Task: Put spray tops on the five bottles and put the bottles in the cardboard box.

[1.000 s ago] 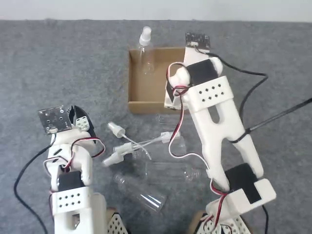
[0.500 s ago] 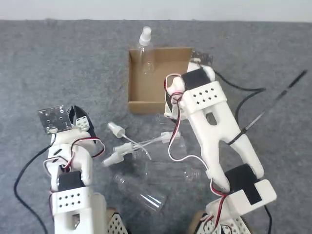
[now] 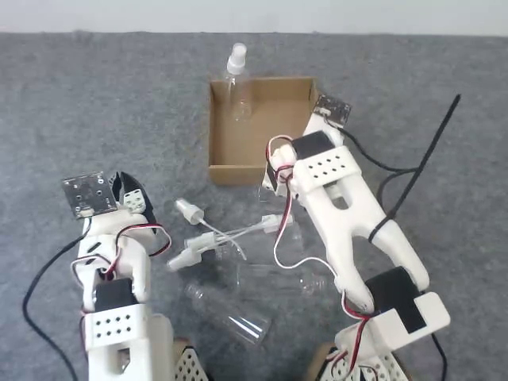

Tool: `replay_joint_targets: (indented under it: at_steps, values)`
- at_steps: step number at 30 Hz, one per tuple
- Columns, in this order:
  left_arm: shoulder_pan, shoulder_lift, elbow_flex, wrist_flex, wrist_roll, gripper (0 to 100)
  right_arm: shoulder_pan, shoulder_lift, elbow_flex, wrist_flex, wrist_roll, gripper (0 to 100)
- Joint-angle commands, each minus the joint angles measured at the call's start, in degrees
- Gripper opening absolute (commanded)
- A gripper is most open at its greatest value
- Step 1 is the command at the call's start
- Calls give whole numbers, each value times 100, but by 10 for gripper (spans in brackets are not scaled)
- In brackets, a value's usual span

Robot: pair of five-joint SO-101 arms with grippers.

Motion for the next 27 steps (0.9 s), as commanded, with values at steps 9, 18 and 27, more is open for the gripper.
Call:
replay_joint_targets:
  at_steps: [9,18,27]
  values:
    - [-35,-123,-84,-211,-53,16,470,-382,484,-1165,-62,152]
    - [-35,-123,-84,-202,-62,16,523,-180,563,-1130,-62,152]
    - [-35,-123,-84,-202,-62,16,875,277,466,-418,-26,152]
